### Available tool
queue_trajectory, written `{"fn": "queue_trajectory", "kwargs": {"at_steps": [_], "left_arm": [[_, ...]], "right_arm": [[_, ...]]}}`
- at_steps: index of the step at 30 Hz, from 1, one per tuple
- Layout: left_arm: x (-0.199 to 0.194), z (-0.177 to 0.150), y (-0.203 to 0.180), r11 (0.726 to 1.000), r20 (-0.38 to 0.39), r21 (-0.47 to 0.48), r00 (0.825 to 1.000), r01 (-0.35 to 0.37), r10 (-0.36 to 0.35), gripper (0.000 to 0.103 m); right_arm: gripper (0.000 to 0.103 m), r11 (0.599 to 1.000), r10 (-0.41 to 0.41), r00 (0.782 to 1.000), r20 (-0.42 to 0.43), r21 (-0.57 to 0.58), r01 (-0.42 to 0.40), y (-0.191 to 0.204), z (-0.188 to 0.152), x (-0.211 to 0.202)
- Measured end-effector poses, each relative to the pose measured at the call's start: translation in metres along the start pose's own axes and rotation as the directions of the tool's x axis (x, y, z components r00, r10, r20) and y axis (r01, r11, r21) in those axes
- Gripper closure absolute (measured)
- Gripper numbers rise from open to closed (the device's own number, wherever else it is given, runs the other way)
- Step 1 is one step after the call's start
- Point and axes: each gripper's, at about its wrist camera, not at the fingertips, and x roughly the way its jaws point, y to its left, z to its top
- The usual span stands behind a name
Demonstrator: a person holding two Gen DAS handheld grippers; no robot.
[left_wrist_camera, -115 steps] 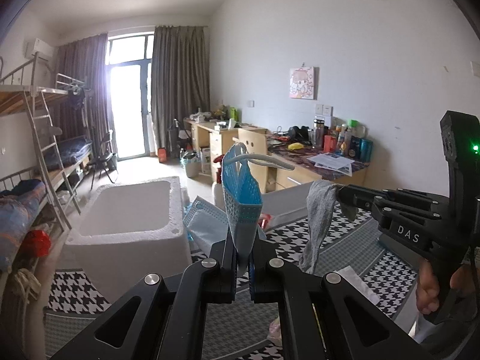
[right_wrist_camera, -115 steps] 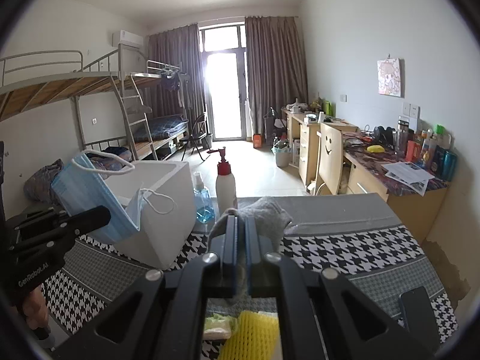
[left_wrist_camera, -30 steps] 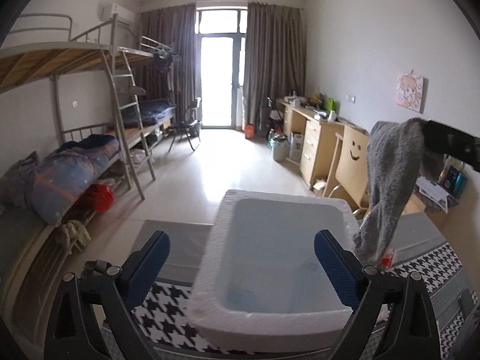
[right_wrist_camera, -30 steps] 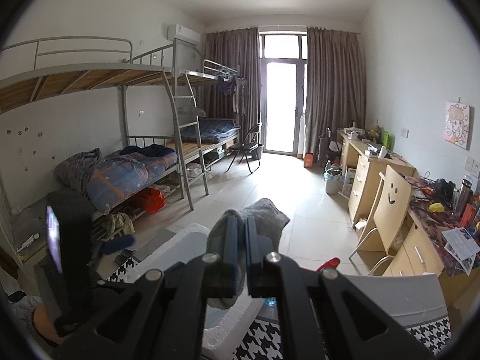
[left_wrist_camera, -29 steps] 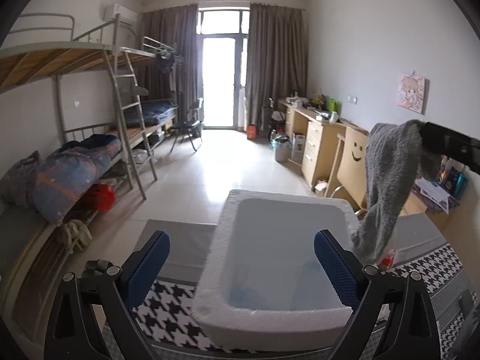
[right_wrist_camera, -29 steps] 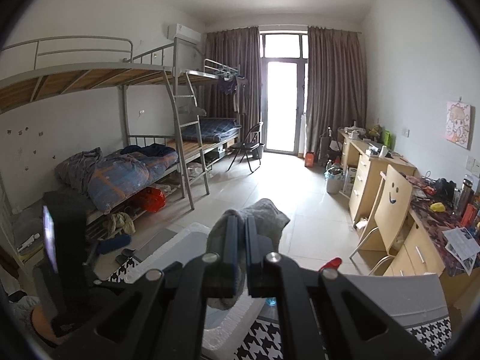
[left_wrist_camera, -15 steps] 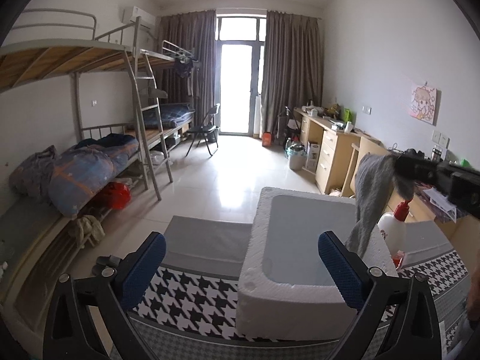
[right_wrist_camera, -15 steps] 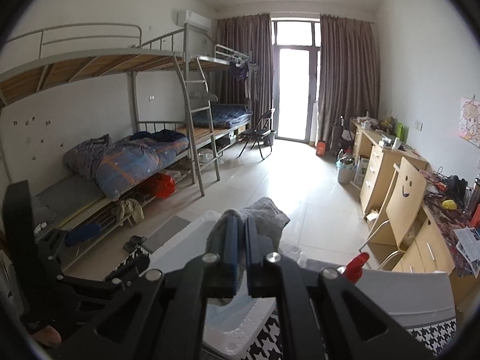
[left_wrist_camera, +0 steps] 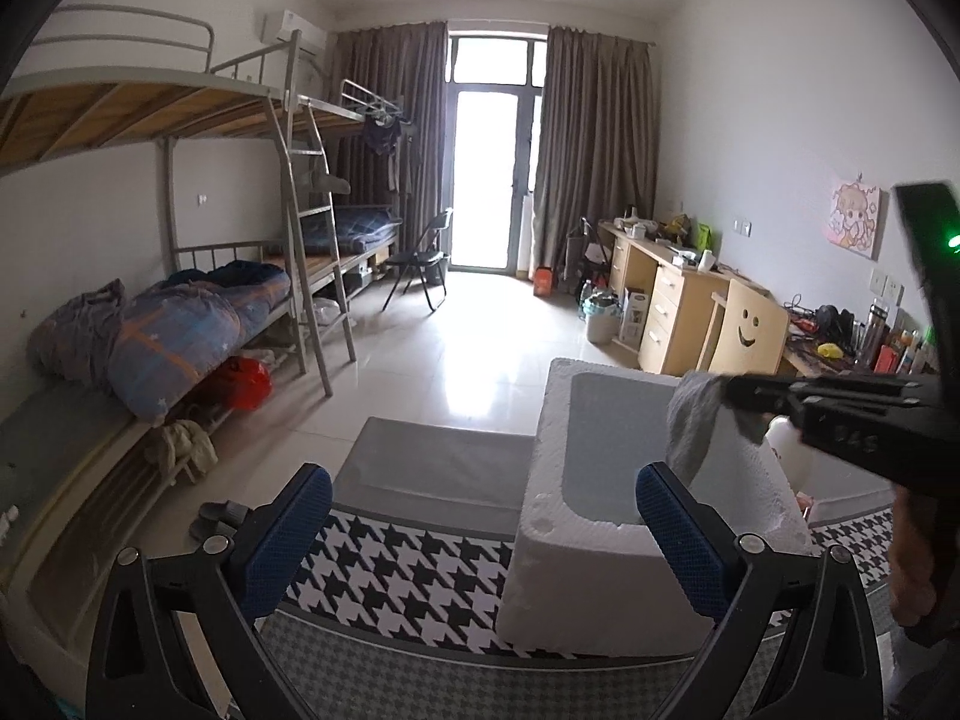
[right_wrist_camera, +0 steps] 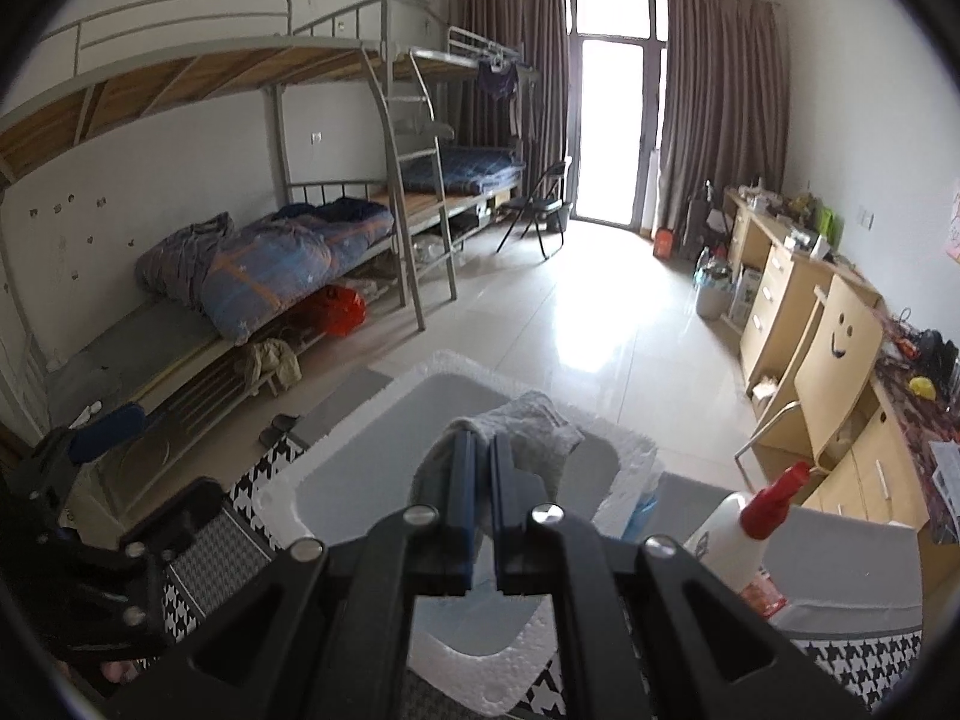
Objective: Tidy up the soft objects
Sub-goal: 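Lower the right tool into the foam box and release the grey sock, then move both tools back from the foam box toward the table items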
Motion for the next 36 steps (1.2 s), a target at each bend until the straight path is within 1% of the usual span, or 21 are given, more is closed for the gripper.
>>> {"fn": "queue_trajectory", "kwargs": {"at_steps": [3, 5, 6, 7, 8, 9, 10, 11, 16, 22, 26, 28, 29, 32, 36], "left_arm": [[0.0, -0.002, 0.003, 1.0, -0.011, -0.004, 1.0, 0.014, -0.014, 0.001], [-0.001, -0.004, 0.008, 1.0, -0.008, -0.006, 1.0, 0.01, -0.01, 0.001], [-0.001, -0.004, 0.009, 1.0, -0.009, -0.006, 1.0, 0.009, -0.009, 0.001], [-0.001, -0.004, 0.009, 1.0, -0.01, -0.006, 1.0, 0.009, -0.009, 0.001], [-0.001, -0.004, 0.01, 1.0, -0.012, -0.007, 1.0, 0.009, -0.009, 0.001], [-0.001, -0.005, 0.011, 1.0, -0.012, -0.009, 1.0, 0.008, -0.008, 0.001], [-0.001, -0.005, 0.011, 1.0, -0.012, -0.01, 1.0, 0.008, -0.008, 0.001], [-0.002, -0.005, 0.011, 1.0, -0.011, -0.012, 1.0, 0.008, -0.008, 0.001], [-0.005, -0.005, 0.011, 1.0, -0.008, -0.007, 1.0, 0.014, -0.014, 0.001], [-0.014, -0.007, 0.003, 1.0, -0.001, 0.006, 1.0, 0.008, -0.008, 0.001], [-0.021, -0.006, -0.005, 1.0, 0.012, 0.015, 1.0, 0.019, -0.019, 0.001], [-0.025, -0.007, -0.009, 0.999, 0.015, 0.023, 0.999, 0.028, -0.028, 0.001], [-0.028, -0.008, -0.012, 0.999, 0.018, 0.026, 0.999, 0.029, -0.03, 0.001], [-0.034, -0.008, -0.019, 0.999, 0.03, 0.032, 0.999, 0.03, -0.031, 0.001], [-0.043, -0.009, -0.027, 0.998, 0.035, 0.045, 0.998, 0.049, -0.051, 0.001]], "right_arm": [[0.096, 1.0, 0.015, 0.999, -0.05, 0.01, -0.014, -0.002, -0.002, 0.011], [0.092, 1.0, 0.018, 0.997, -0.079, 0.015, -0.016, -0.002, -0.005, 0.017], [0.082, 1.0, 0.017, 0.996, -0.088, 0.02, -0.015, -0.003, -0.005, 0.018], [0.067, 1.0, 0.018, 0.996, -0.092, 0.027, -0.016, -0.003, -0.005, 0.018], [0.058, 0.999, 0.021, 0.996, -0.092, 0.034, -0.018, -0.003, -0.004, 0.017], [0.038, 0.999, 0.031, 0.996, -0.086, 0.045, -0.027, -0.004, -0.005, 0.016], [0.026, 0.998, 0.043, 0.996, -0.08, 0.054, -0.039, -0.005, -0.005, 0.014], [0.024, 0.998, 0.046, 0.996, -0.072, 0.056, -0.042, -0.005, -0.005, 0.011], [0.025, 0.998, 0.036, 0.998, -0.051, 0.055, -0.033, -0.004, -0.006, 0.001], [0.024, 0.999, 0.015, 1.0, -0.023, 0.048, -0.013, -0.003, -0.012, -0.013], [0.024, 0.999, 0.007, 1.0, -0.009, 0.049, -0.007, -0.006, -0.017, -0.024], [0.018, 0.999, 0.004, 1.0, 0.001, 0.049, -0.005, -0.007, -0.018, -0.029], [0.017, 0.999, 0.006, 1.0, 0.007, 0.048, -0.007, -0.007, -0.019, -0.031], [0.015, 0.998, 0.008, 0.999, 0.032, 0.057, -0.01, -0.012, -0.024, -0.044], [0.012, 0.997, 0.009, 0.998, 0.063, 0.076, -0.014, -0.017, -0.032, -0.059]]}}
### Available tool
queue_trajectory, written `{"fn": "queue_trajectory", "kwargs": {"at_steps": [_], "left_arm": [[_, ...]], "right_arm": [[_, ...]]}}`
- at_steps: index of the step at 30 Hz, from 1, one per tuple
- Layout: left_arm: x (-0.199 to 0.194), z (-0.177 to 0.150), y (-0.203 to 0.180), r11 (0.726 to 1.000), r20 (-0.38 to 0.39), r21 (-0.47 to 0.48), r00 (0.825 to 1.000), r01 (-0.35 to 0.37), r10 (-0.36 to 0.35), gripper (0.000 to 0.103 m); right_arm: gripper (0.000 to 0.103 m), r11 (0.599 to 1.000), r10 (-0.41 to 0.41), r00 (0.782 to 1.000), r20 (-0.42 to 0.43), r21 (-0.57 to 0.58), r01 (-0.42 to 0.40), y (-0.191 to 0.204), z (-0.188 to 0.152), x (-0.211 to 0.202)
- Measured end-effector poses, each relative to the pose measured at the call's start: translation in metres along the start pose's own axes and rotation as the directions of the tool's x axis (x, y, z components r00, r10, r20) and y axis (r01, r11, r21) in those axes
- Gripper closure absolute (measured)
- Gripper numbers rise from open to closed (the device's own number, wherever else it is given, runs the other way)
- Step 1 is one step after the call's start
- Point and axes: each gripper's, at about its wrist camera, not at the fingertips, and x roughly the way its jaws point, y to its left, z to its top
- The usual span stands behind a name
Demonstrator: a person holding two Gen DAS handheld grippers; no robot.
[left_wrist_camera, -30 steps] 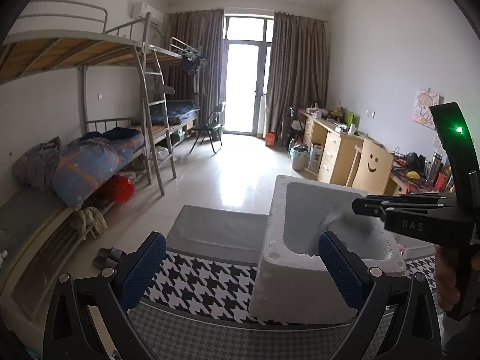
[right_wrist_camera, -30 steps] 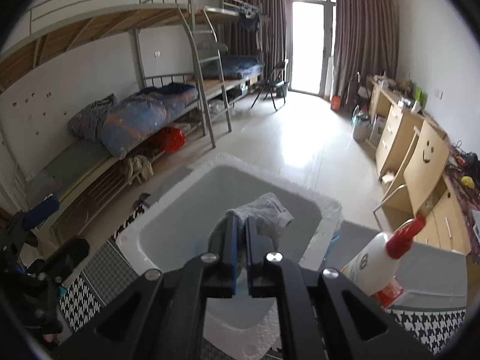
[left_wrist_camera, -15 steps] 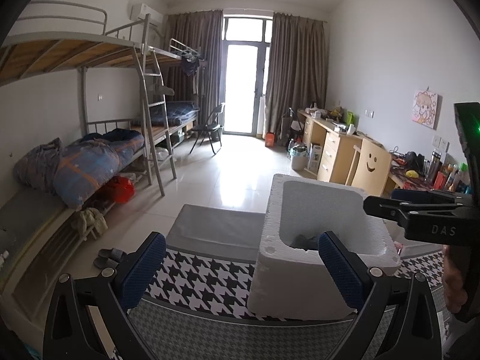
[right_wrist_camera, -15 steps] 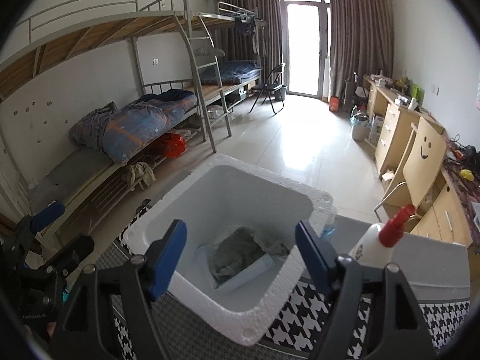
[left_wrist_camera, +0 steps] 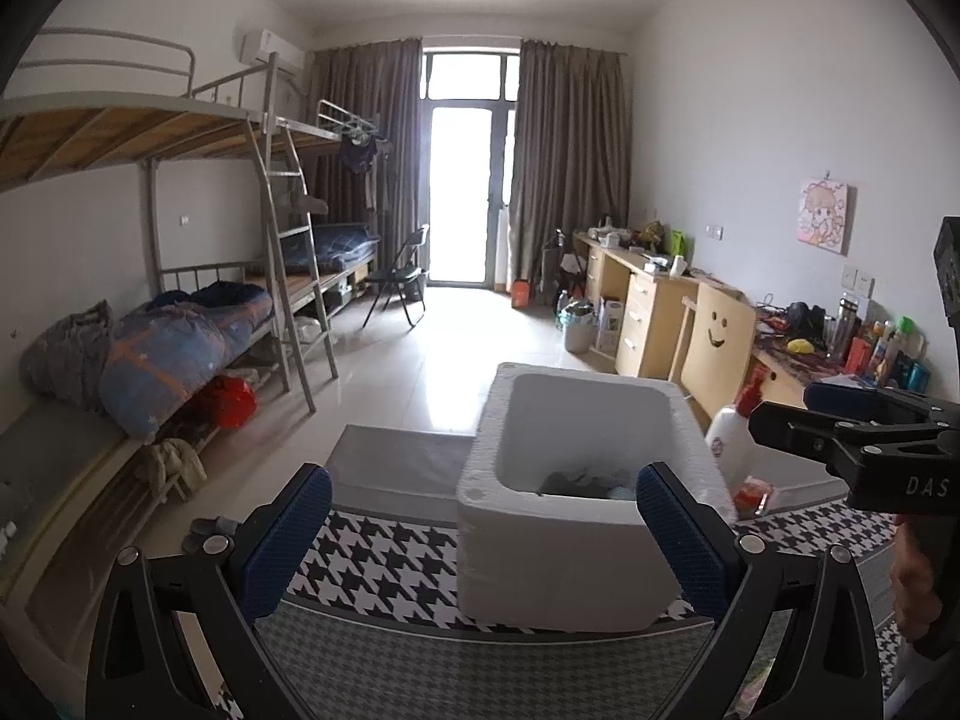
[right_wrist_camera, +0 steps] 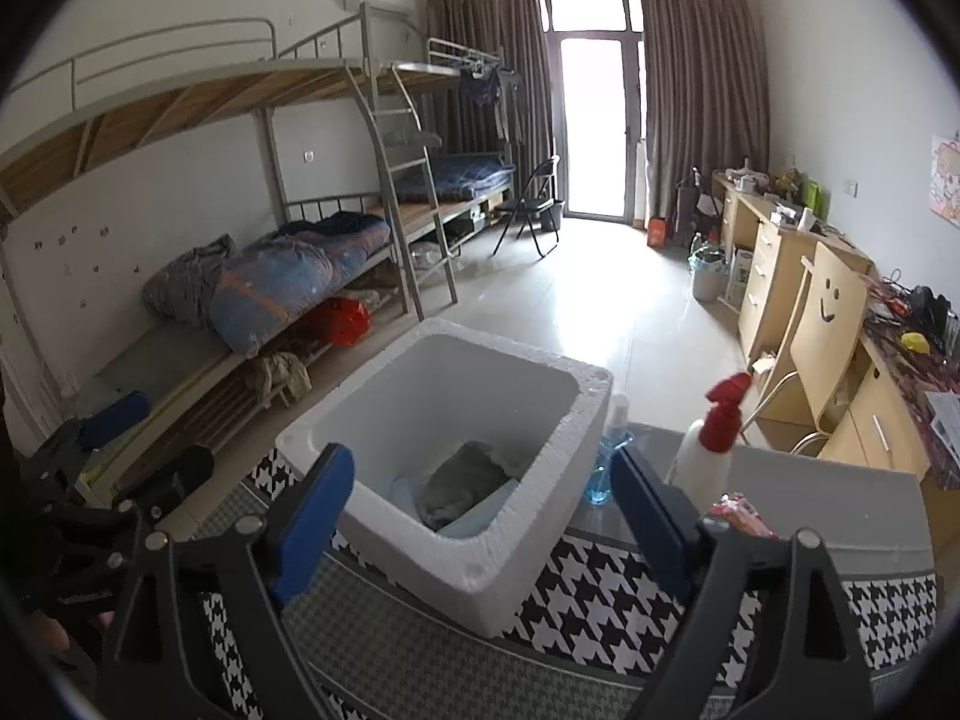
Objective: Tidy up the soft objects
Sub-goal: 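Move both tools back from the foam box toward the table items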
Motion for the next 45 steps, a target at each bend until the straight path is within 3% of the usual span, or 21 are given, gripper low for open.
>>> {"fn": "queue_trajectory", "kwargs": {"at_steps": [14, 20, 45], "left_arm": [[-0.031, -0.005, -0.03, 0.995, 0.04, 0.055, 0.996, 0.083, -0.086, 0.001], [-0.047, -0.01, -0.038, 0.992, 0.055, 0.071, 0.993, 0.101, -0.105, 0.001], [-0.085, -0.039, -0.062, 0.977, 0.068, 0.113, 0.98, 0.18, -0.189, 0.001]], "right_arm": [[0.011, 0.999, -0.042, 0.995, 0.091, 0.011, 0.041, -0.01, -0.024, -0.052], [0.006, 0.998, -0.066, 0.989, 0.134, 0.011, 0.065, -0.01, -0.037, -0.074], [0.006, 0.994, -0.108, 0.975, 0.194, 0.035, 0.103, -0.017, -0.088, -0.128]]}}
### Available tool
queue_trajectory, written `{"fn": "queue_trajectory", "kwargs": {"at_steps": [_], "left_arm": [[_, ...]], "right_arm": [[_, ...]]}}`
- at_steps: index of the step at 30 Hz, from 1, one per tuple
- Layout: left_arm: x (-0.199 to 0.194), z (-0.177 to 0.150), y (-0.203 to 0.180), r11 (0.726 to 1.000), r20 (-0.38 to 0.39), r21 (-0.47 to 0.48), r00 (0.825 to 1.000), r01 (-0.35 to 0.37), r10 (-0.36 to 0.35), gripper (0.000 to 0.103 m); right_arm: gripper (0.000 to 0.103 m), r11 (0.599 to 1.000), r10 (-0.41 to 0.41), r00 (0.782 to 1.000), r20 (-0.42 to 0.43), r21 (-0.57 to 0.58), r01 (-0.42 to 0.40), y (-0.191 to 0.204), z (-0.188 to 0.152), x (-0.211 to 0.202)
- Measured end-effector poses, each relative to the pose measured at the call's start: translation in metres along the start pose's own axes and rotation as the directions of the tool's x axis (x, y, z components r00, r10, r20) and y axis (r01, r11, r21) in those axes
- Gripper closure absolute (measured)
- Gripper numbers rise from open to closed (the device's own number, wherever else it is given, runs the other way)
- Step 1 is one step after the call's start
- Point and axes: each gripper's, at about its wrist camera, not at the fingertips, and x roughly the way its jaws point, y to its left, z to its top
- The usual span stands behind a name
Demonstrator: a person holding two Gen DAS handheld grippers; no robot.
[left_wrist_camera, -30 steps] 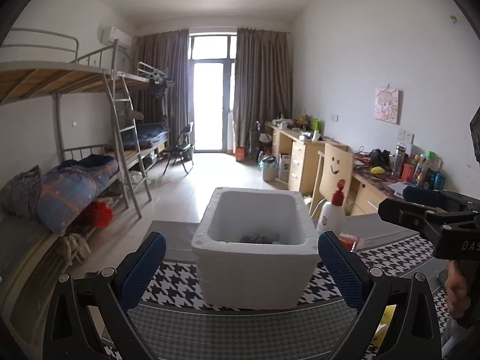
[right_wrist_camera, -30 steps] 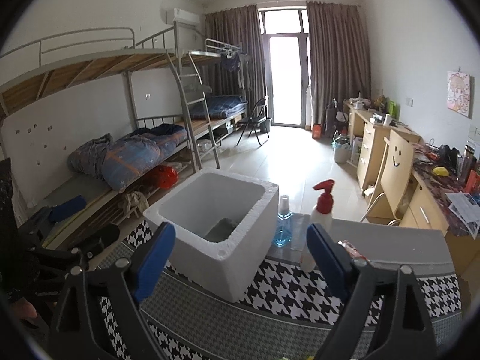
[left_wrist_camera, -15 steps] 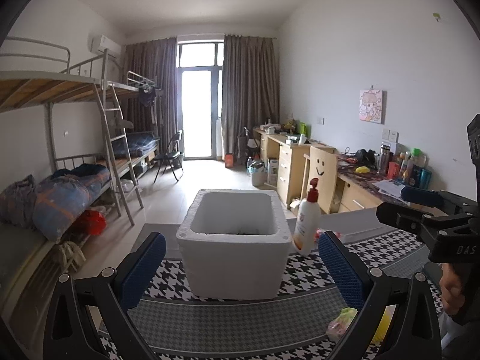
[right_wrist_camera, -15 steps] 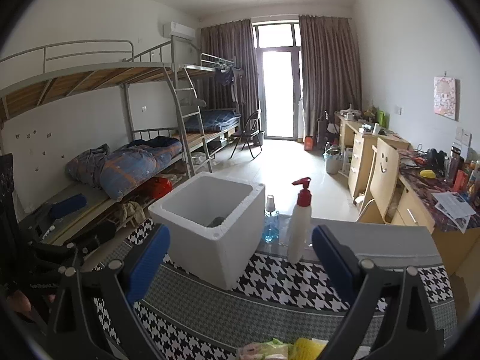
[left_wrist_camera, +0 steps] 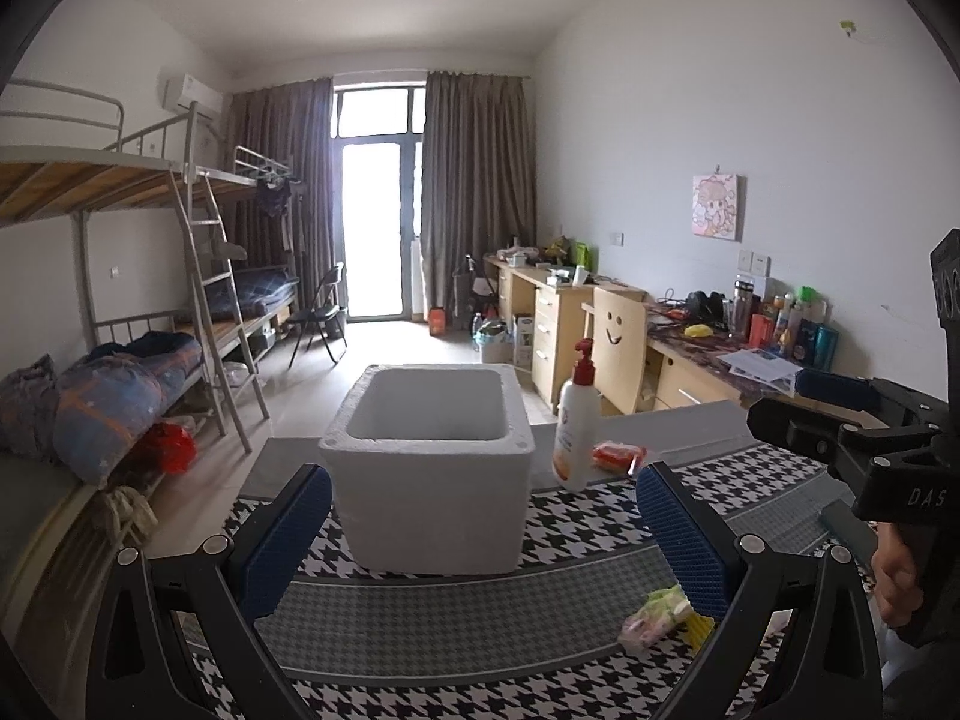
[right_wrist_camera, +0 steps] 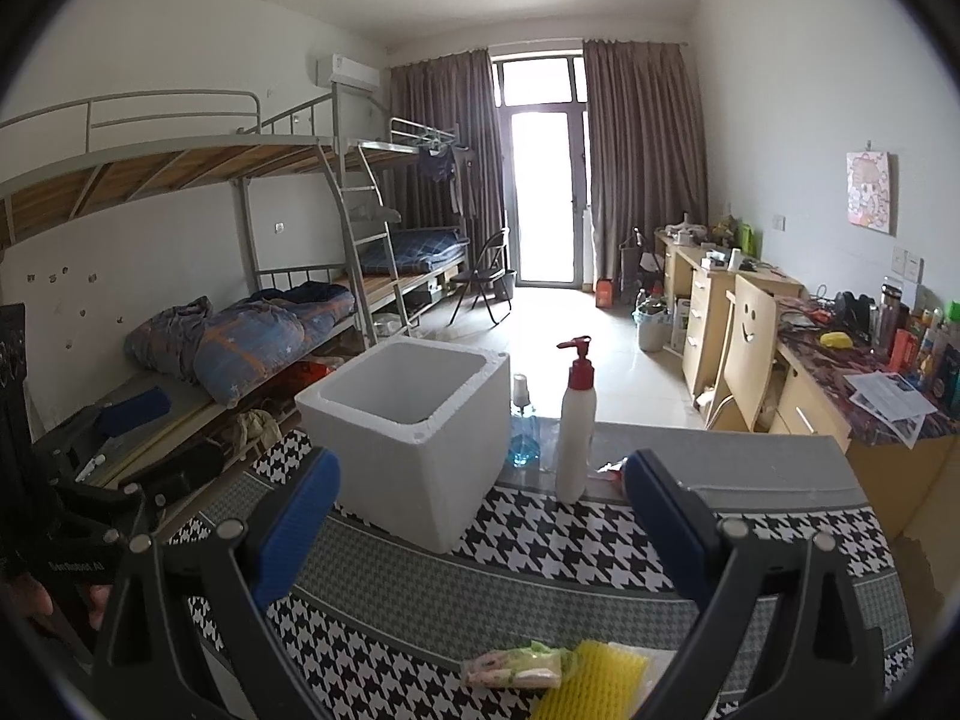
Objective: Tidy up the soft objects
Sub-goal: 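Move both tools back from the foam box toward the table items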
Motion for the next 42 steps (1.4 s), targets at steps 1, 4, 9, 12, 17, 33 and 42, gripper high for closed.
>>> {"fn": "queue_trajectory", "kwargs": {"at_steps": [1, 4, 9, 12, 17, 33, 42], "left_arm": [[-0.002, -0.001, -0.001, 1.0, 0.001, -0.003, 1.0, 0.003, -0.003, 0.001], [-0.007, -0.005, -0.007, 1.0, 0.012, 0.004, 1.0, 0.025, -0.025, 0.001], [-0.014, -0.009, -0.015, 0.998, 0.029, 0.032, 0.998, 0.047, -0.047, 0.001], [-0.013, -0.013, -0.016, 0.998, 0.027, 0.027, 0.998, 0.051, -0.052, 0.001], [-0.009, -0.023, -0.022, 0.997, 0.011, 0.021, 0.997, 0.08, -0.081, 0.001], [-0.008, -0.049, -0.044, 0.99, 0.032, 0.029, 0.99, 0.14, -0.141, 0.001], [-0.005, -0.057, -0.054, 0.981, 0.018, 0.03, 0.981, 0.193, -0.194, 0.001]], "right_arm": [[0.006, 1.0, -0.003, 1.0, 0.006, -0.001, 0.003, 0.0, -0.002, -0.004], [0.006, 1.0, -0.011, 1.0, 0.013, 0.001, 0.011, 0.0, -0.008, -0.011], [0.006, 1.0, -0.018, 0.999, 0.026, 0.019, 0.017, -0.004, -0.019, -0.023], [0.006, 0.999, -0.028, 0.999, 0.034, 0.025, 0.027, -0.007, -0.025, -0.029], [0.006, 0.998, -0.054, 0.998, 0.03, 0.039, 0.053, -0.011, -0.037, -0.032], [0.006, 0.99, -0.12, 0.991, 0.062, 0.077, 0.115, -0.027, -0.063, -0.055], [0.006, 0.982, -0.181, 0.98, 0.079, 0.078, 0.175, -0.033, -0.079, -0.067]]}}
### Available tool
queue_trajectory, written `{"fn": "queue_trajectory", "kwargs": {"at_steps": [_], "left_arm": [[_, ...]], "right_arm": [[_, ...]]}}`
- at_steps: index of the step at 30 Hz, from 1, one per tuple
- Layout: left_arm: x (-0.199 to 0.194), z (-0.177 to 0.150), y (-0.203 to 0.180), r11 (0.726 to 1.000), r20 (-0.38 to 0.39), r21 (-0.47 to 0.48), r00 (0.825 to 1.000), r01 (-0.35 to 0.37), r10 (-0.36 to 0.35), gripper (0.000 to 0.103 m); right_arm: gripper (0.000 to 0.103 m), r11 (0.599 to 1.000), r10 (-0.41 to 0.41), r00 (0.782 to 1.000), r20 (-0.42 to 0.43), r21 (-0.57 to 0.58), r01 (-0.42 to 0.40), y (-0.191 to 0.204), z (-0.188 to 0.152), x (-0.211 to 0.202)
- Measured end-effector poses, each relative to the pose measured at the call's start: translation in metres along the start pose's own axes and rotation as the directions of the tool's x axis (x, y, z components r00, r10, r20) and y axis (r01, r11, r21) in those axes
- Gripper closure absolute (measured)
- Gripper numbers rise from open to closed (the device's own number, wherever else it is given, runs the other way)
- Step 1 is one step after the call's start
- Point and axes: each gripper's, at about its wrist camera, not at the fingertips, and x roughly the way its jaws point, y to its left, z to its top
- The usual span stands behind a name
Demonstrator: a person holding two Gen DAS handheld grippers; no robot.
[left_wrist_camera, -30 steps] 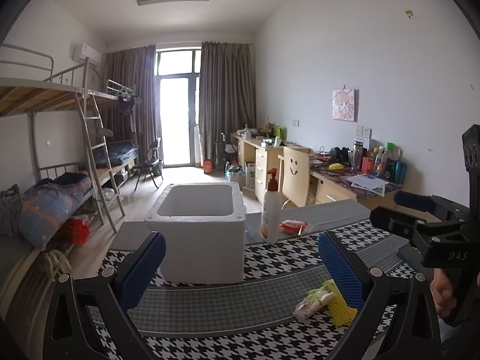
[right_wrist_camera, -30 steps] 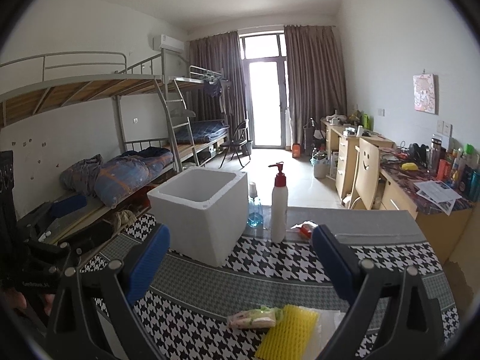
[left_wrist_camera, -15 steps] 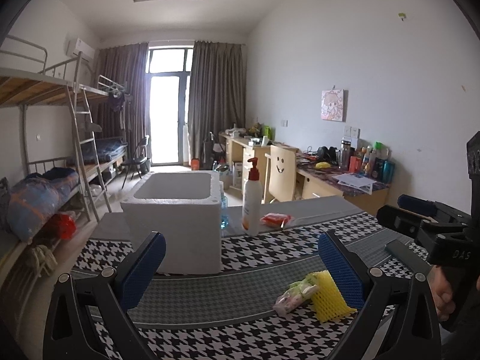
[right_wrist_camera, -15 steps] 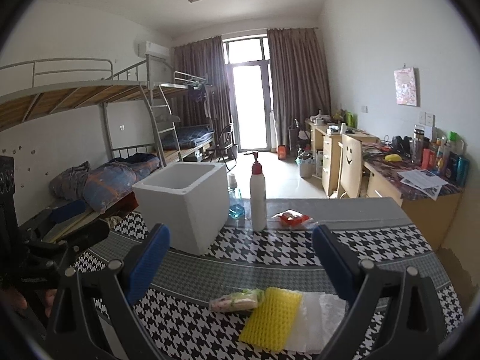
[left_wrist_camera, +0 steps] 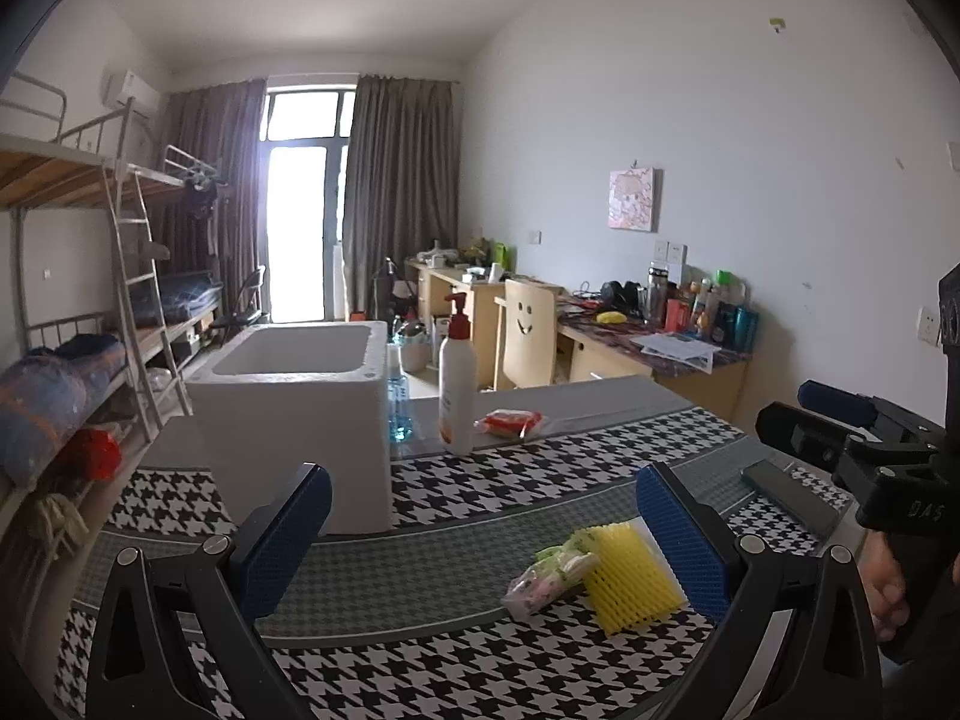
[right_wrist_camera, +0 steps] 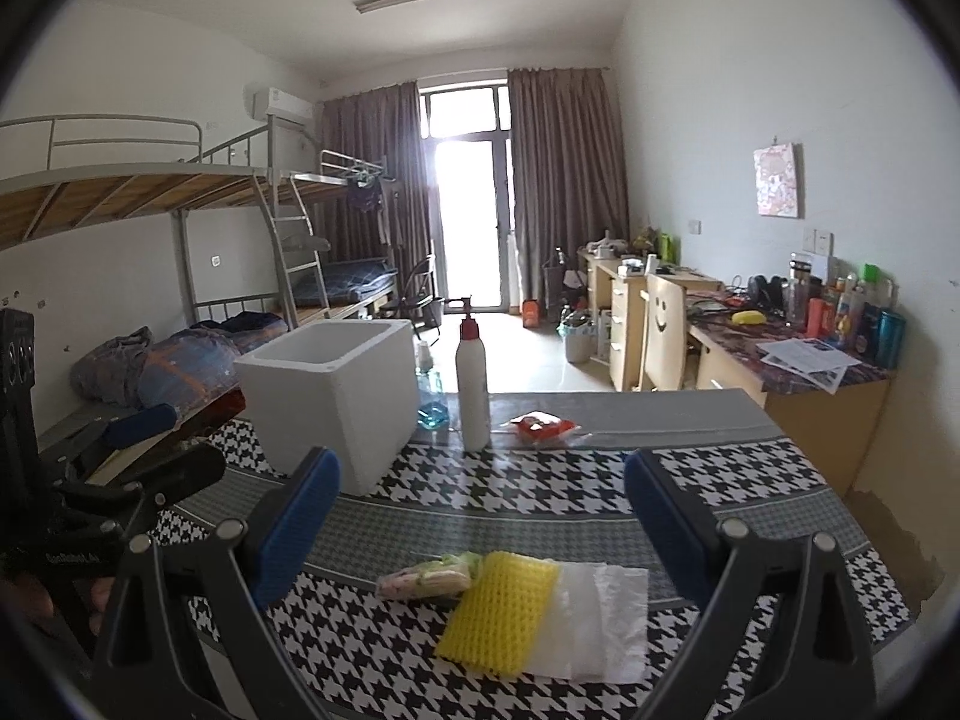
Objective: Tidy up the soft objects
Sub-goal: 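Move both tools back from the foam box toward the table items, then reach the left tool toward the plastic-wrapped item beside the yellow net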
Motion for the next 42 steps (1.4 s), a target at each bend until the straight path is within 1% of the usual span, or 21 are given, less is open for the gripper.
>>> {"fn": "queue_trajectory", "kwargs": {"at_steps": [3, 11, 15, 19, 24, 29, 32, 42], "left_arm": [[0.003, -0.003, -0.003, 1.0, -0.006, 0.005, 1.0, 0.012, -0.012, 0.001], [0.019, -0.009, -0.01, 1.0, -0.043, 0.016, 0.999, 0.011, -0.011, 0.001], [0.025, -0.014, -0.012, 0.999, -0.064, 0.022, 0.998, 0.031, -0.029, 0.001], [0.034, -0.018, -0.014, 0.999, -0.085, 0.027, 0.996, 0.029, -0.026, 0.001], [0.045, -0.023, -0.017, 0.999, -0.12, 0.026, 0.992, 0.043, -0.04, 0.001], [0.056, -0.029, -0.017, 0.999, -0.155, 0.034, 0.987, 0.041, -0.035, 0.001], [0.067, -0.032, -0.018, 0.998, -0.179, 0.035, 0.983, 0.044, -0.037, 0.001], [0.09, -0.043, -0.019, 0.997, -0.248, 0.044, 0.968, 0.059, -0.046, 0.001]], "right_arm": [[0.006, 1.0, -0.013, 1.0, -0.003, 0.013, 0.013, -0.005, -0.004, -0.002], [0.006, 0.998, -0.061, 0.998, -0.03, 0.03, 0.062, -0.018, -0.017, -0.001], [0.006, 0.995, -0.091, 0.995, -0.048, 0.043, 0.093, -0.025, -0.024, 0.0], [0.006, 0.992, -0.105, 0.992, -0.07, 0.056, 0.109, -0.031, -0.031, 0.003], [0.006, 0.99, -0.127, 0.988, -0.092, 0.05, 0.132, -0.035, -0.038, 0.006], [0.006, 0.985, -0.147, 0.983, -0.111, 0.071, 0.155, -0.042, -0.046, 0.011], [0.006, 0.984, -0.142, 0.98, -0.138, 0.083, 0.155, -0.045, -0.052, 0.017], [0.006, 0.984, -0.149, 0.966, -0.211, 0.065, 0.166, -0.046, -0.064, 0.031]]}}
